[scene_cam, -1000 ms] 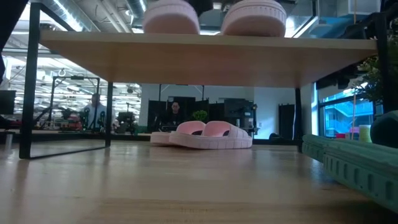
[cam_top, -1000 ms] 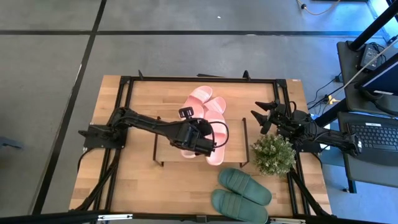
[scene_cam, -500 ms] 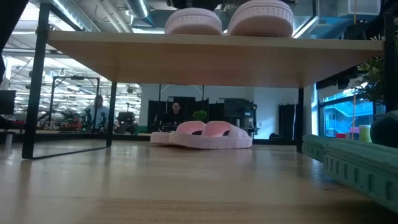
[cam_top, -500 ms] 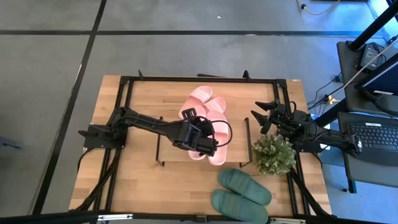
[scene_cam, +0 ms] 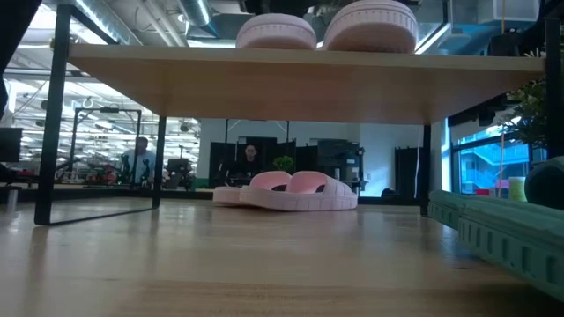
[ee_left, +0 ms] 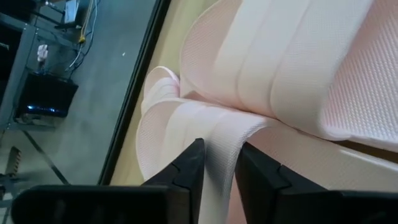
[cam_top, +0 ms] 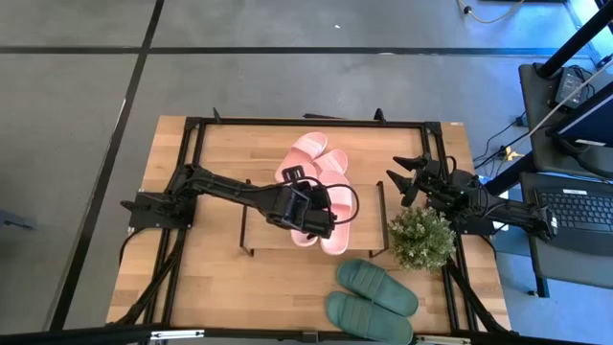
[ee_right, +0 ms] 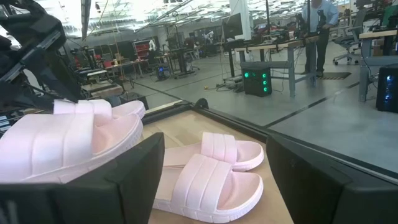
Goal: Pick and place slides into the shelf
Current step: Put the pink slipper on the shelf, then put the pink slipper under the shelf
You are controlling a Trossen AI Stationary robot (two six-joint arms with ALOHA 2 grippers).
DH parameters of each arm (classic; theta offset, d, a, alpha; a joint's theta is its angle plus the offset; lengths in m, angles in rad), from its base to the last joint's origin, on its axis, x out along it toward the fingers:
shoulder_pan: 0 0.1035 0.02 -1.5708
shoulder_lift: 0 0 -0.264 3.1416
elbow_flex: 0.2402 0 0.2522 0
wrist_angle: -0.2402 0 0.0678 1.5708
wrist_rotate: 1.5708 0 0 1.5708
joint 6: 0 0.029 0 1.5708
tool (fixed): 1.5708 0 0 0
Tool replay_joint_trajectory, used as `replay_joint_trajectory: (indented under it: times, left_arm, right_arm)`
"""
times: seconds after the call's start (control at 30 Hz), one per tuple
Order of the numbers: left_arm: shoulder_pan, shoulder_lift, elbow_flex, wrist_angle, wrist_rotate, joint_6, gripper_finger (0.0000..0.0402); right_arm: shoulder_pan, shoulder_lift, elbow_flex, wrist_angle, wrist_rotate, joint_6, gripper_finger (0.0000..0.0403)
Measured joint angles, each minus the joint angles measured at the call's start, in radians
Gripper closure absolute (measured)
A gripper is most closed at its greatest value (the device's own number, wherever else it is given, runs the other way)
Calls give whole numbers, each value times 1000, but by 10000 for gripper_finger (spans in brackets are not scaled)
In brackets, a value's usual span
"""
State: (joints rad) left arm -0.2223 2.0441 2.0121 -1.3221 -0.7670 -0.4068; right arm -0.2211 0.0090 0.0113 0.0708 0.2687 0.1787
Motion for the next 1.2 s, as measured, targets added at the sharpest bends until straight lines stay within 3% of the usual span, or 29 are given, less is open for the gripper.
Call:
replay_joint_trajectory:
  times: [0.2, 0.6, 0.87, 1.2]
  left_arm:
    - [-3, 0, 0, 0, 0, 43, 303]
    - [-6, -2, 0, 0, 3, 50, 187]
    - [-45, -7, 76, -47, 2, 51, 180]
    - [-180, -7, 269, -249, 25, -40, 180]
  right_arm:
    - [0, 0, 0, 0, 0, -1, 121]
    - [0, 0, 0, 0, 0, -3, 121]
    - [0, 0, 0, 0, 0, -2, 121]
    - [0, 0, 0, 0, 0, -2, 121]
